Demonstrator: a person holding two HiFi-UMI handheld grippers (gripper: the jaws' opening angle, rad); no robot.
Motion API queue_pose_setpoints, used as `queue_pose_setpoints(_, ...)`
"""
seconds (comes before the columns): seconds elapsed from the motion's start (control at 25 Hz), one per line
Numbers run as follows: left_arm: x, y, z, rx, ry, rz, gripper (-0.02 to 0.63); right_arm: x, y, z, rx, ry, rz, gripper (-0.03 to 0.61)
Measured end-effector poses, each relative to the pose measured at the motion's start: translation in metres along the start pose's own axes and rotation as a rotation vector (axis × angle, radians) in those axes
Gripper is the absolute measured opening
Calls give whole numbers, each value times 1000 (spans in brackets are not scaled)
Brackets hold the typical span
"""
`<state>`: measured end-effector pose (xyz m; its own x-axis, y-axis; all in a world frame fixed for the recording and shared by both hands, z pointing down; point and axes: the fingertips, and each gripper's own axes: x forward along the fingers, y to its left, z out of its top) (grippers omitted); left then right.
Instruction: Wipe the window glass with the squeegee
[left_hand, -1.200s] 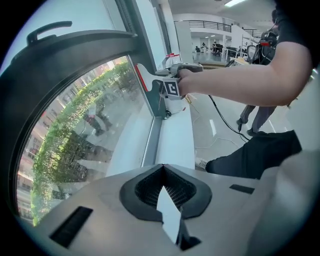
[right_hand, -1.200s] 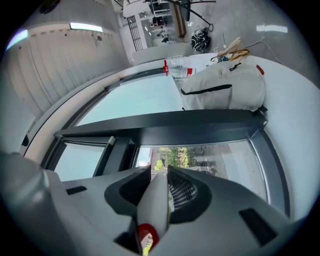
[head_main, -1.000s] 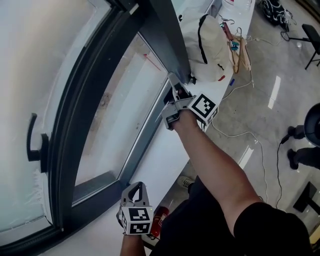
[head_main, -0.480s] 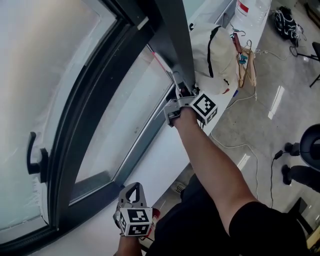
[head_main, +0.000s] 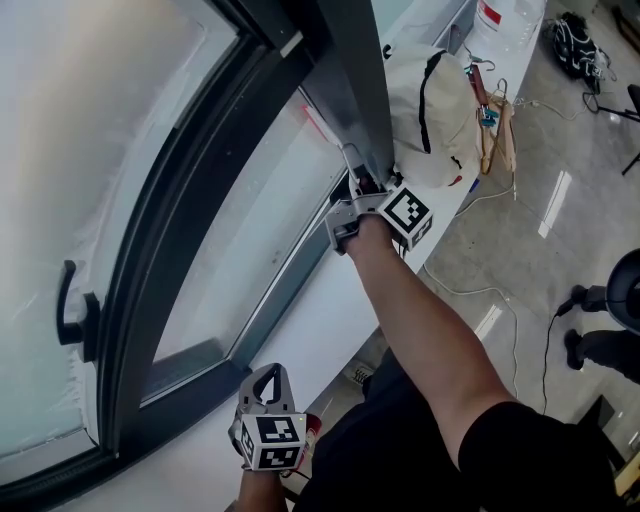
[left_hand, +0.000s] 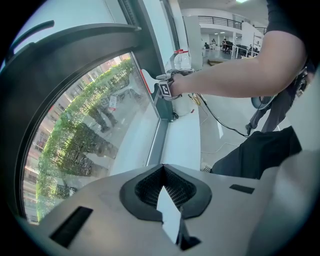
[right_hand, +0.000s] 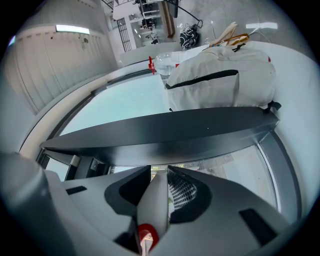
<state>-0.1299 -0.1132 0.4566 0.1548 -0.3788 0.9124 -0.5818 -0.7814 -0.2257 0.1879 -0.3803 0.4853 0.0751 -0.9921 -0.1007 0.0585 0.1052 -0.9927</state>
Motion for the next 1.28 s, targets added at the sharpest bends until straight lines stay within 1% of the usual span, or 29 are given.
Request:
queue_pose_setpoints(0.4, -11, 3, -27, -8, -10, 1, 0, -26, 1, -50, -12, 55, -13, 92)
queue_pose_setpoints(1.28, -37, 19, -115, -43, -18, 3, 0, -88, 2, -164, -4, 139, -16, 92)
